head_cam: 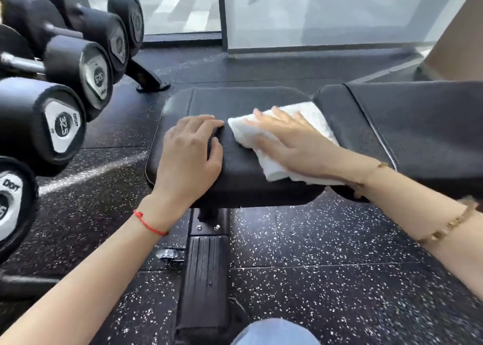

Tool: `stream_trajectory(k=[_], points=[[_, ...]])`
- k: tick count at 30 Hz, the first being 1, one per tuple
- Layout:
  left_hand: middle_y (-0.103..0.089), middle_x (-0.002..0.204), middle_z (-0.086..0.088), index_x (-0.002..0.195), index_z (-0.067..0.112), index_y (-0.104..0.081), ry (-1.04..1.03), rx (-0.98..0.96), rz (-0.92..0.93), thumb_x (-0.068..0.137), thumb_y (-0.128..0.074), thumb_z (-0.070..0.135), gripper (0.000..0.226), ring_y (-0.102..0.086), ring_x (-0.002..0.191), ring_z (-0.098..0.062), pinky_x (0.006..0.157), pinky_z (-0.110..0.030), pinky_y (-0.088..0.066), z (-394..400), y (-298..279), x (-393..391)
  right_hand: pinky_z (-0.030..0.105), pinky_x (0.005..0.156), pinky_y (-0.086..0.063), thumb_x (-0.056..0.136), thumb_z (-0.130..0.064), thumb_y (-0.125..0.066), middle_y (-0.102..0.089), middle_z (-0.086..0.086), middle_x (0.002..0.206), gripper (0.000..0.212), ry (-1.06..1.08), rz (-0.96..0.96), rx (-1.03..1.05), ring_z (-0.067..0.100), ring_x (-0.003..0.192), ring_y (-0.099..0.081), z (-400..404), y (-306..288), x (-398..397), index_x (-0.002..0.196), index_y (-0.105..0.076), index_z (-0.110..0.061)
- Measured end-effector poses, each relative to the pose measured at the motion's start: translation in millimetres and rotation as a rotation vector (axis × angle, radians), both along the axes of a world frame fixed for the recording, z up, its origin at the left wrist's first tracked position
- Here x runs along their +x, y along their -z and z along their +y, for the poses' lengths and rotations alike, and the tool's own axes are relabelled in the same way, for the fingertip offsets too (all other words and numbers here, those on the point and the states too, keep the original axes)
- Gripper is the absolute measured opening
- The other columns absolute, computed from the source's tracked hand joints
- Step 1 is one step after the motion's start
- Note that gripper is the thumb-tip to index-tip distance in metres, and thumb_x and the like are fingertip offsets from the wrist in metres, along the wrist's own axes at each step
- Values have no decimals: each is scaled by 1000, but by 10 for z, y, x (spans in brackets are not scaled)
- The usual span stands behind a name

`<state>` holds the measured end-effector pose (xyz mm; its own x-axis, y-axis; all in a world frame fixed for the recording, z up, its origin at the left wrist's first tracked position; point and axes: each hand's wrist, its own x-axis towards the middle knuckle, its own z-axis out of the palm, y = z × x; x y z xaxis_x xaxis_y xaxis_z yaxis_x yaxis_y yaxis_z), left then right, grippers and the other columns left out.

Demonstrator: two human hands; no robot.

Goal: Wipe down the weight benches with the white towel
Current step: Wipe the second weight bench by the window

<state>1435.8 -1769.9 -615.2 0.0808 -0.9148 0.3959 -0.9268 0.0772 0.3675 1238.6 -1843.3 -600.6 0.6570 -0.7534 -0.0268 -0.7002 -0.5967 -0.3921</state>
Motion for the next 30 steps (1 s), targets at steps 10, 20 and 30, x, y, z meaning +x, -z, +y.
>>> stream_trajectory(k=[10, 20, 30], points=[[-64, 126, -4, 121, 12, -66, -52, -92, 32, 92, -54, 12, 31, -51, 125, -24, 110, -44, -38, -5, 119, 22, 39, 122, 3, 102, -49, -34, -15, -12, 163, 51, -47, 13, -68, 13, 152, -2, -94, 11, -15, 152, -23, -45], [-63, 127, -2, 122, 13, -65, -73, -82, 33, 93, -54, 13, 31, -51, 124, -23, 110, -40, -37, 13, 116, -12, 42, 122, 1, 102, -46, -39, -21, -9, 162, 50, -92, -32, -133, 18, 152, -7, 111, 61, -64, 151, -27, -46], [-65, 121, -1, 117, 14, -66, -110, -109, 13, 89, -53, 12, 31, -53, 118, -22, 107, -40, -41, -16, 120, -68, 54, 121, -3, 103, -48, -33, -8, -9, 165, 57, 9, 155, -71, 22, 152, -1, -760, -61, 399, 156, -16, -34]])
